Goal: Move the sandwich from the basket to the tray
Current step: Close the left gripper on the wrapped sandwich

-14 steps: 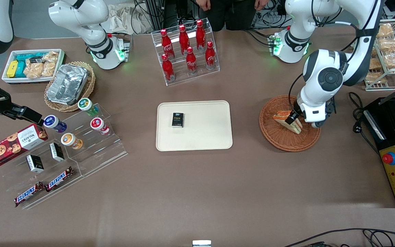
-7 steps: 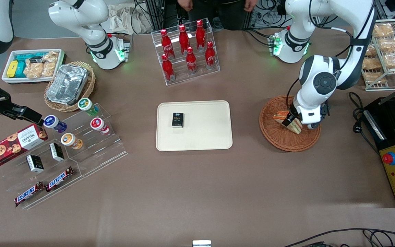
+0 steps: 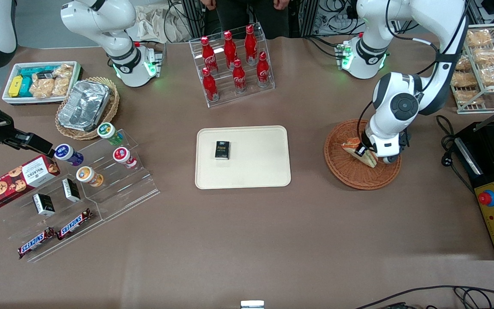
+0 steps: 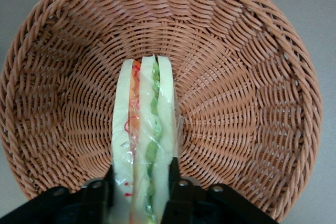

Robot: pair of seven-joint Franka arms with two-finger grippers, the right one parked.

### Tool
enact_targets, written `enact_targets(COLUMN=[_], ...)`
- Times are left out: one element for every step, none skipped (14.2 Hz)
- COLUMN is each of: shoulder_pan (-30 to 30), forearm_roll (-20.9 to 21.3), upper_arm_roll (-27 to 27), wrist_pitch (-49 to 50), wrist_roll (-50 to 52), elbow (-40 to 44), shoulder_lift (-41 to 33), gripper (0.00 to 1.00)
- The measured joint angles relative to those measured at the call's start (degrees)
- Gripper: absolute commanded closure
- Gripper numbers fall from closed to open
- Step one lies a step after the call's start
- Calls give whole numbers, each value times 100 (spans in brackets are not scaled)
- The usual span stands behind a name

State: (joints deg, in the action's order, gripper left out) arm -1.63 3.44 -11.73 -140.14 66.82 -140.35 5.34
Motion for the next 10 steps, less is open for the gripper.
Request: enact_targets(shoulder_pan=[0,0,0,0,0,0,0,0,0,-1], forearm_roll=[0,1,3,16,40,56,61,62,64,64], upper_arm_roll=[0,0,0,0,0,0,-1,-2,-5,-9], wrist_pitch=[-10,-22,-31,-25,42,266,658,1189,1785,2298], wrist_roll=[0,0,0,-9,-48,-128,-222,-340,-504,-705], elbow=[0,1,7,29,86,210,420,720,1090,1457], shoulder_lift=[0,0,-5,-27,-82,-169,-278,-391,-489,-562], gripper=[100,100,100,100,100,100,100,100,100,100])
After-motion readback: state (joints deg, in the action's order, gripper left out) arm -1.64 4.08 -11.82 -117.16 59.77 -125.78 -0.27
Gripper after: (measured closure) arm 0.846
